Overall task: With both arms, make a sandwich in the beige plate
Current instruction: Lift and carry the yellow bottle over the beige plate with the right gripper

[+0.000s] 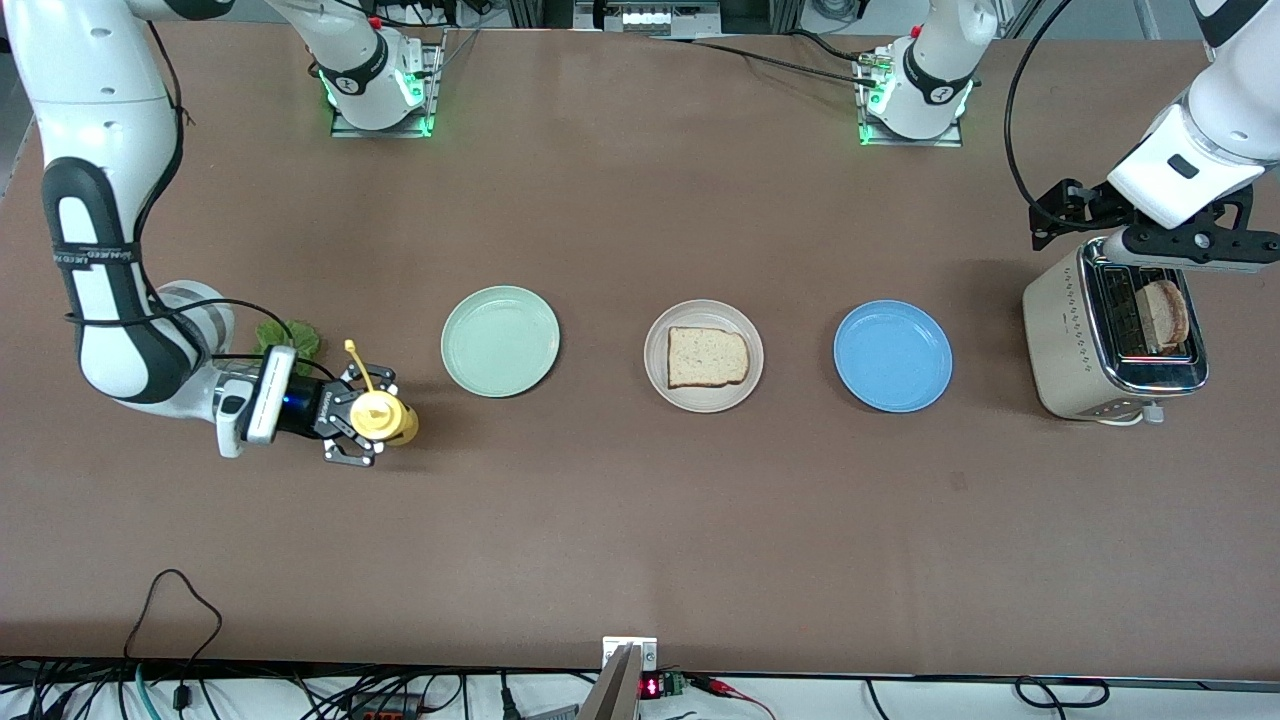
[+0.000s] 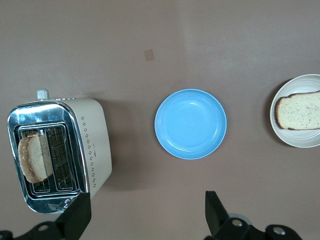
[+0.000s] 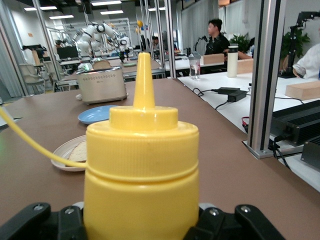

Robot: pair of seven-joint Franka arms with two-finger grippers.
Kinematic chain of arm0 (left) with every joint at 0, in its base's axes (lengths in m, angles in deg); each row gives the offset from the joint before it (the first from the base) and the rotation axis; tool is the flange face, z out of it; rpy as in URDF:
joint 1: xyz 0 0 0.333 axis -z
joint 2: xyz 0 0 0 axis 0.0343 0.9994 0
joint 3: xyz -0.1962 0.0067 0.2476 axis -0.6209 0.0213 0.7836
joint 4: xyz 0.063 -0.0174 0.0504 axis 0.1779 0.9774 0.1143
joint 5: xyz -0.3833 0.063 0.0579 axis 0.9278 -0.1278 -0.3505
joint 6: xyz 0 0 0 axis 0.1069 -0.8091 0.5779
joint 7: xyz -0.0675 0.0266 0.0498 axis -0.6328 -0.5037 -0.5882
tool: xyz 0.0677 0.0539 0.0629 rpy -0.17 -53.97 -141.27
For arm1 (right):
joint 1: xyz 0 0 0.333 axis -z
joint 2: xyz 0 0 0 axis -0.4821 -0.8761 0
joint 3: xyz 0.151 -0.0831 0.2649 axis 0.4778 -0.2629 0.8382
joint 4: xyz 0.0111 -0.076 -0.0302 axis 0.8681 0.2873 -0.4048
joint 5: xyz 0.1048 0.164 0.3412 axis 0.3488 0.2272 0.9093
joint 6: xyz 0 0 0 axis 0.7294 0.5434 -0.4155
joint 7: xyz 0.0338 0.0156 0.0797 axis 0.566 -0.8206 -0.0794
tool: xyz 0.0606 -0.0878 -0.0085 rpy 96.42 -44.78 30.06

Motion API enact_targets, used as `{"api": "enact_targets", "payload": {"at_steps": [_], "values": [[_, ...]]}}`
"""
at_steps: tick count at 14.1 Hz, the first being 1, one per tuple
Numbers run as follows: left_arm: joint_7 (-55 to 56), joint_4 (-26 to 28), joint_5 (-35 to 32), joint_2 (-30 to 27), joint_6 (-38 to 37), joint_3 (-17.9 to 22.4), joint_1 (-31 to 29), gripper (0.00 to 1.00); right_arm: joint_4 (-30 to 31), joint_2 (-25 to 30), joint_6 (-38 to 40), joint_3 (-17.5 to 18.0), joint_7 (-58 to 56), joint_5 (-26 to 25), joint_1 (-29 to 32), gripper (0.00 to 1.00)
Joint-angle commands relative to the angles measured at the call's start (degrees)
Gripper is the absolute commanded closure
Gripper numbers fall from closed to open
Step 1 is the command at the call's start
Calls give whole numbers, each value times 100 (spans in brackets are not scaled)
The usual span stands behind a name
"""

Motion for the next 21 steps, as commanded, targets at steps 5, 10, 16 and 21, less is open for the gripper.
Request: {"api": "enact_targets", "payload": {"at_steps": [5,10,16,21], "values": [[26,-231,38,84,-252,-6,40,0,-832,19,-1784,-93,1547,-2,-1179,78],[35,-293,55,110,-269,-6,40,0,-930,19,-3620,-85,1866,-292,-2225,78],[35,-293,55,110,-278,-6,31,0,-886,-121,-6231,-85,1857,-529,-3693,78],[35,-293,55,110,-278,3,22,0,-868,-656,-7973,-94,1805,-931,-4687,78]]}}
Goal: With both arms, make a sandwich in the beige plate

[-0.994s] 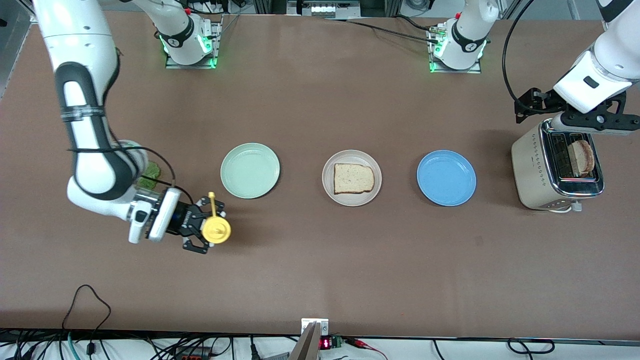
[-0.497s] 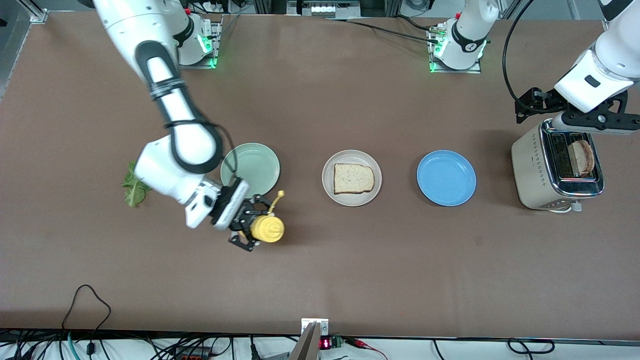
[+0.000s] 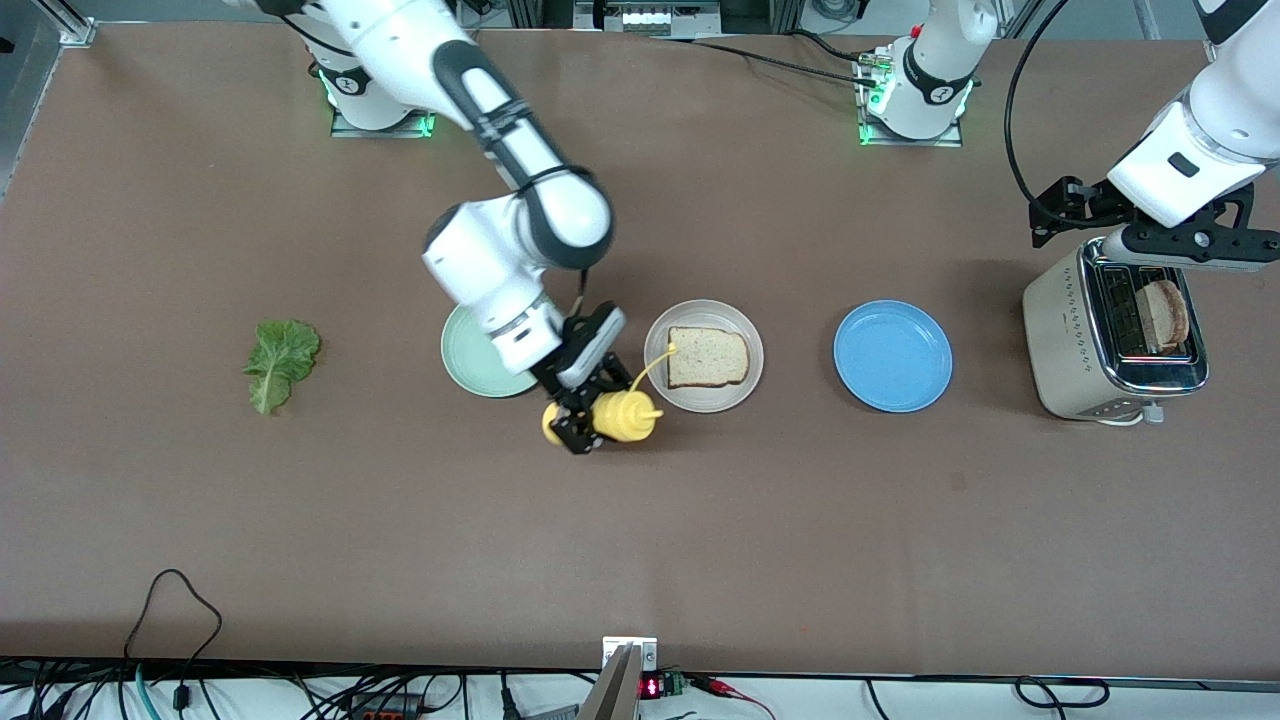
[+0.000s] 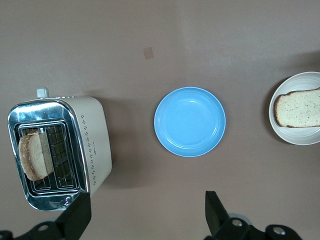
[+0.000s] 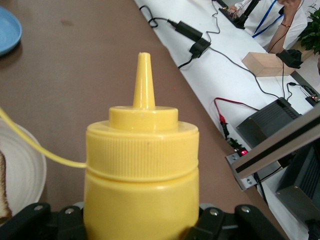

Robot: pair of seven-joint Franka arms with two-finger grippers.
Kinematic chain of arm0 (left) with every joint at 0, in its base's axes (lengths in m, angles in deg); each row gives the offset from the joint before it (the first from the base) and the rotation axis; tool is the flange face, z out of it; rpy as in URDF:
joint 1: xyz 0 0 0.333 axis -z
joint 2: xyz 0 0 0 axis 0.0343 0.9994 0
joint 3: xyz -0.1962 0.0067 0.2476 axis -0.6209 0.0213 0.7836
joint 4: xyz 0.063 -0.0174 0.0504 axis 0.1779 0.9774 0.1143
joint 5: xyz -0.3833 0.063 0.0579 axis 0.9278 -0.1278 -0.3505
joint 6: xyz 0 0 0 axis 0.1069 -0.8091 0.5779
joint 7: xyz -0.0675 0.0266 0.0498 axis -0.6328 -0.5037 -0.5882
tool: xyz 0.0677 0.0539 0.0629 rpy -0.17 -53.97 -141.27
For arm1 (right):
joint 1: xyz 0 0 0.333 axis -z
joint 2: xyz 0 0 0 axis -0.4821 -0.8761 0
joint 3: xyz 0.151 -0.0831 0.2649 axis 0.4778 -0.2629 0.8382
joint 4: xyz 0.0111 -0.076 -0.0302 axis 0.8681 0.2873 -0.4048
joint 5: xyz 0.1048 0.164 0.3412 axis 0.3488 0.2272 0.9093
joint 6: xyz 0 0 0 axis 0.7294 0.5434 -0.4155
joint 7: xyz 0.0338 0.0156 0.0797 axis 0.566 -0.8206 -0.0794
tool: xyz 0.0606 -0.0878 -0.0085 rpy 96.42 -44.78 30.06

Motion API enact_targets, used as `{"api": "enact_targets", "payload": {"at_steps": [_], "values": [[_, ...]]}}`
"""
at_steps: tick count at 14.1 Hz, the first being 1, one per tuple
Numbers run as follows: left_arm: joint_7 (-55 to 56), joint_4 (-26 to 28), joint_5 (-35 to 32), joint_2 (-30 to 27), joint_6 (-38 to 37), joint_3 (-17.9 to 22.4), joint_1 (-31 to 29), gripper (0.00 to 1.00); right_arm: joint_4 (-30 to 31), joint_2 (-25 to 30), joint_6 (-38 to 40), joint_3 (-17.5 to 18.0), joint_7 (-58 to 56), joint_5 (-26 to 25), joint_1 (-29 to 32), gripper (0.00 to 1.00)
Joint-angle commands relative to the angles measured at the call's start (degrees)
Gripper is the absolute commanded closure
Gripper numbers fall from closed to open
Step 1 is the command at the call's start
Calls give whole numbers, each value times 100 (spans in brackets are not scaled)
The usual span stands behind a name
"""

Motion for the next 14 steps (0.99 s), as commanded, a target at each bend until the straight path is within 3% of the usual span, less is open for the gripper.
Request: {"api": "enact_targets", "payload": {"at_steps": [1,6,10,14], "values": [[35,-183,55,71,-149,4,18,0,-79,-281,-640,-92,44,-594,-301,78],[35,-183,55,71,-149,3,18,0,-17,-729,-1274,-276,0,-1623,-740,79],[35,-183,55,71,-157,12,19,0,70,-1159,-1274,-1530,-332,-2108,-1802,79],[35,-183,55,71,-157,3,19,0,282,-1248,-1230,-2218,-684,-2117,-2428,79]]}}
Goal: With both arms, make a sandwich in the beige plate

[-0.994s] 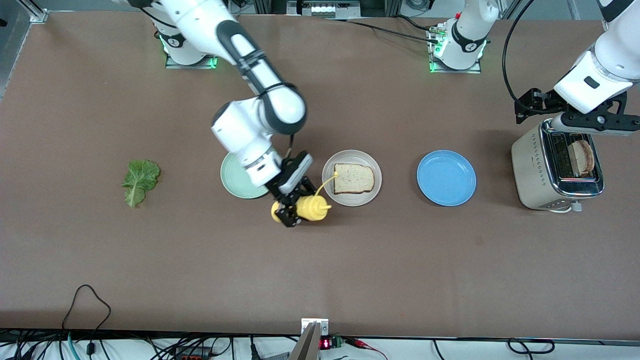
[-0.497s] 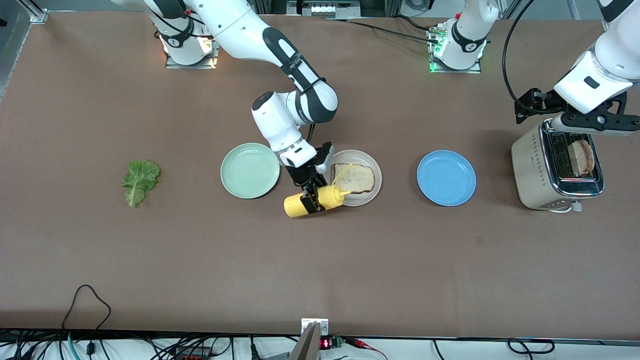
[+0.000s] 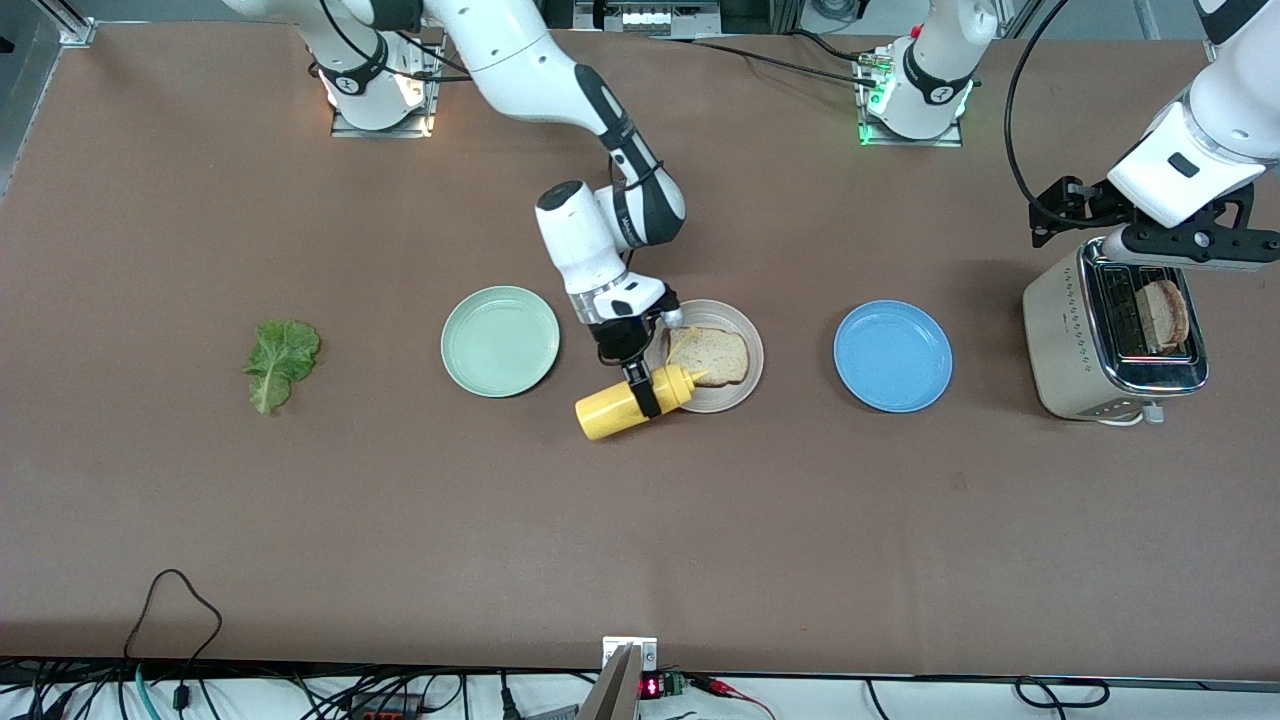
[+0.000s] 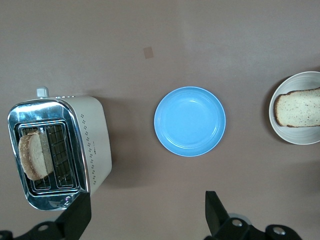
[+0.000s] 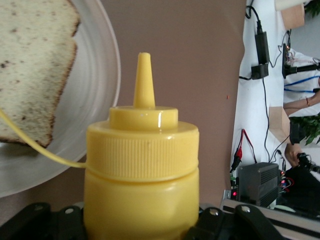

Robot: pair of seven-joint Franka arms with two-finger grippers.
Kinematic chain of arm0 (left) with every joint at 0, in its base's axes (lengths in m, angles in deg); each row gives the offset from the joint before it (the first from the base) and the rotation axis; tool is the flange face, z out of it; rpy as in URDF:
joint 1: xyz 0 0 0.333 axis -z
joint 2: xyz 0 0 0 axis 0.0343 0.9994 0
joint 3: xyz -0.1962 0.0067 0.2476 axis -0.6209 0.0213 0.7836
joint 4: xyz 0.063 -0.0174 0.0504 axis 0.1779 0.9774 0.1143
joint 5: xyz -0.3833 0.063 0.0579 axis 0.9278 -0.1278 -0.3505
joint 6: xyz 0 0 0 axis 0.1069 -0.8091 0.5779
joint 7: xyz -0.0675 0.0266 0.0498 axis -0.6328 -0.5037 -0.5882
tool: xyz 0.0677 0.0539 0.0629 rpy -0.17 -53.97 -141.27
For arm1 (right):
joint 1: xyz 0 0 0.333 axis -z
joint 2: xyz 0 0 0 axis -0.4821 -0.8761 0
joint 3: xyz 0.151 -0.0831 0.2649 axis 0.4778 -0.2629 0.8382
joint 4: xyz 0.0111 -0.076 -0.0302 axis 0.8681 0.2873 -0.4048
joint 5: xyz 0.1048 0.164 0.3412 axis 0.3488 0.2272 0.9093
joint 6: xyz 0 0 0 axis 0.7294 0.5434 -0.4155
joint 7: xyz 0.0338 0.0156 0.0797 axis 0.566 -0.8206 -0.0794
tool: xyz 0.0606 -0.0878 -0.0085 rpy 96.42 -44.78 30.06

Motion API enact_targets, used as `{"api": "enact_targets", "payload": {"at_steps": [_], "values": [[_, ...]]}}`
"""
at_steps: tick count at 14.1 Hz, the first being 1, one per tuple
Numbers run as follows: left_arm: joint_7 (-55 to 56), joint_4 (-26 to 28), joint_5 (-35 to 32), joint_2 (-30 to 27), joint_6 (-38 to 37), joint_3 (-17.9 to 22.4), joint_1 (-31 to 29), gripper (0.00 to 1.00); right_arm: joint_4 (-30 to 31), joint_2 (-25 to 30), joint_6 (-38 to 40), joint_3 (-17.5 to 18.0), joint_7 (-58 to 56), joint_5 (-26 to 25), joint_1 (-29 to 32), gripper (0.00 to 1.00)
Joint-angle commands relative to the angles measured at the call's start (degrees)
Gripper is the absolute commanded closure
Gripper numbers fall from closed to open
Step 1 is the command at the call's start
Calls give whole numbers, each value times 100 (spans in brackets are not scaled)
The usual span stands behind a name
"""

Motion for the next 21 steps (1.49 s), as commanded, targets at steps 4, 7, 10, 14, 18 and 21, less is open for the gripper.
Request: {"api": "enact_targets", "payload": {"at_steps": [4,7,10,14,18,21], "values": [[26,-177,55,67,-137,12,10,0,185,37,-118,-585,-1142,-91,-459,79],[35,-177,55,67,-145,12,19,0,229,45,91,-929,-1662,-91,-601,79],[35,-177,55,67,-136,12,19,0,229,45,172,-1009,-1734,-99,-688,79],[35,-177,55,67,-137,3,19,0,290,37,172,-1009,-1848,-99,-776,79],[35,-177,55,67,-145,3,19,0,300,54,163,-1009,-1831,-3,-768,79],[35,-177,55,67,-145,12,19,0,203,177,303,-1009,-1813,619,-680,79]]}}
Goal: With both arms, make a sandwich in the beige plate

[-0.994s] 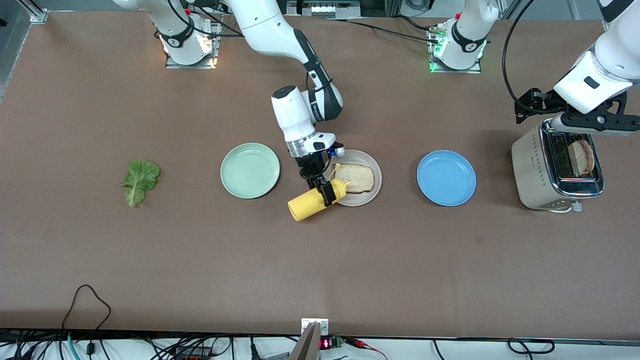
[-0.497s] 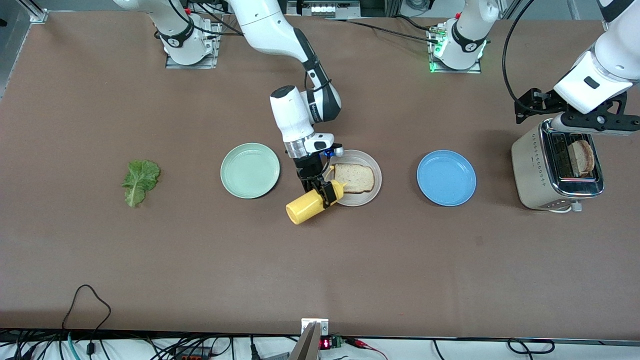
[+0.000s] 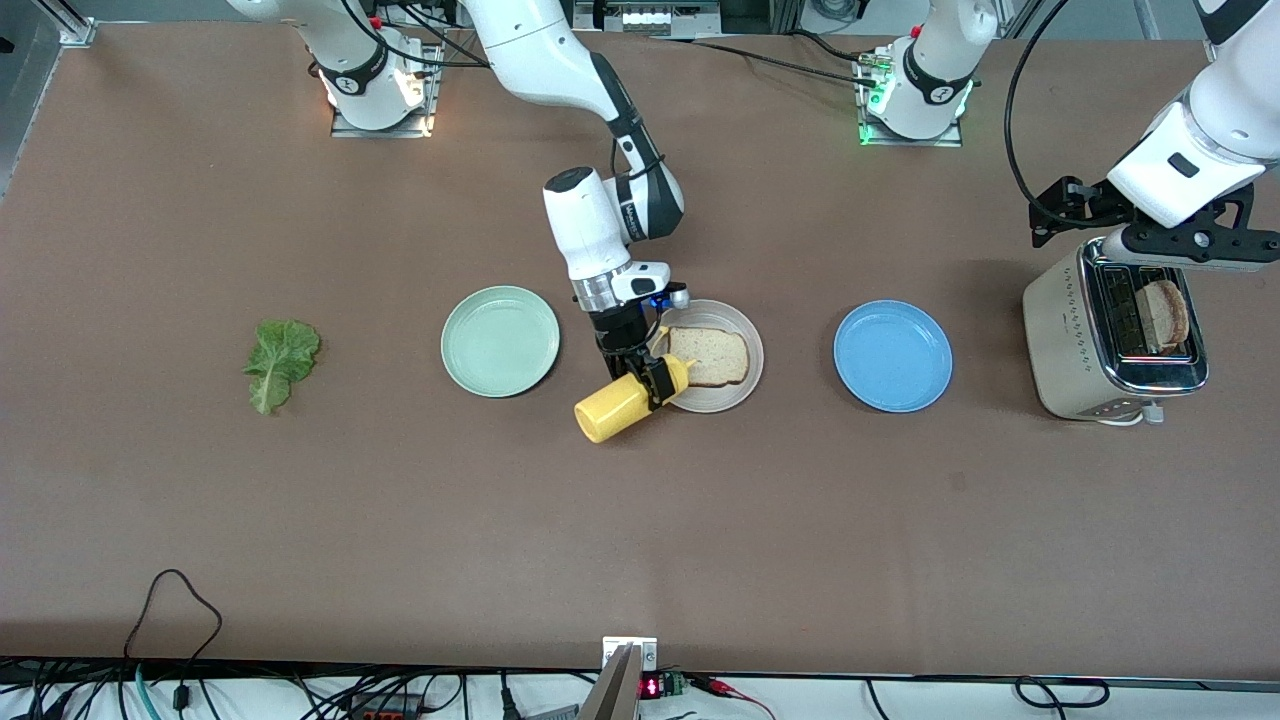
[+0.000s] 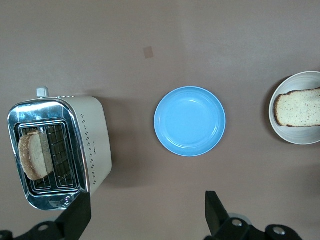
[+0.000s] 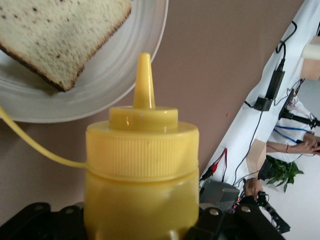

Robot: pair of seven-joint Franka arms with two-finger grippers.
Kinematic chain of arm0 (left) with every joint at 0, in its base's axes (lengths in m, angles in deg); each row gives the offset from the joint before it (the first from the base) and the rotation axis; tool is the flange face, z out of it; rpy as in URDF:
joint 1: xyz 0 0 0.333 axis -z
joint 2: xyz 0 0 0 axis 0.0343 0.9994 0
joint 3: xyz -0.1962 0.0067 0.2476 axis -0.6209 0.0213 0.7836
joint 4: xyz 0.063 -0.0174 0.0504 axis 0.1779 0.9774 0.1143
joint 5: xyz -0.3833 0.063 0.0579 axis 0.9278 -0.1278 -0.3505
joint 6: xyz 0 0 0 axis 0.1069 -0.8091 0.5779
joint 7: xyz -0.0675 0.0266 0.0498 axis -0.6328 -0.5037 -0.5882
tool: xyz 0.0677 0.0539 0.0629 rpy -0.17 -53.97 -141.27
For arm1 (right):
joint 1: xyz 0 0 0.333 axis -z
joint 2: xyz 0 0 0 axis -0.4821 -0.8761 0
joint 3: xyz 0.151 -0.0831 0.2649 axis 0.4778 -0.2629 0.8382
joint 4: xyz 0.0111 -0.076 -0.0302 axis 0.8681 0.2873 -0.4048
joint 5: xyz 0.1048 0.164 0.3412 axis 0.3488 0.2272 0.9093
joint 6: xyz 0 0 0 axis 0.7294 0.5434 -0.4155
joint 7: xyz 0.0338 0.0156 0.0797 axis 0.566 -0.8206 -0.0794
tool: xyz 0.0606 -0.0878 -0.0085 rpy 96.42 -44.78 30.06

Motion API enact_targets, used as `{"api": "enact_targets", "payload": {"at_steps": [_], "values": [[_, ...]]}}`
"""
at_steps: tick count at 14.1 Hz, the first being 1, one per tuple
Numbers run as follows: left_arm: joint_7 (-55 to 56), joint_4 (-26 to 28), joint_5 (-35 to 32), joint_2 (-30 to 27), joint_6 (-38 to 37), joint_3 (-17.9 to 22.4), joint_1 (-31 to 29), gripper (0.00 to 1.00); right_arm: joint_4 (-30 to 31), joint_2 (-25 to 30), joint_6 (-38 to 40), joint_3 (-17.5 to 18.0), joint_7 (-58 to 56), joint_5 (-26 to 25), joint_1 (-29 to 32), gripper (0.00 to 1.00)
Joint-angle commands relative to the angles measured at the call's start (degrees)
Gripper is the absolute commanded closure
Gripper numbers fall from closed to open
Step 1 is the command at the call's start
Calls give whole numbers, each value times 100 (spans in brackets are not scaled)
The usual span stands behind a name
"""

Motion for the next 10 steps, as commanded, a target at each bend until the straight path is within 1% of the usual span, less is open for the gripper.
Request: {"api": "enact_targets", "payload": {"at_steps": [1,4,5,7,10], "values": [[35,-174,55,65,-142,12,19,0,-98,247,212,-50,-155,633,69,79],[35,-174,55,65,-142,3,19,0,-222,537,826,-50,-137,1318,341,79],[35,-174,55,65,-142,12,19,0,-222,686,1124,-50,-128,1443,446,78],[35,-174,55,65,-142,12,19,0,-196,1125,1765,-50,-111,1470,814,78],[35,-174,55,65,-142,4,19,0,-187,1661,3153,-50,205,1453,1561,78]]}}
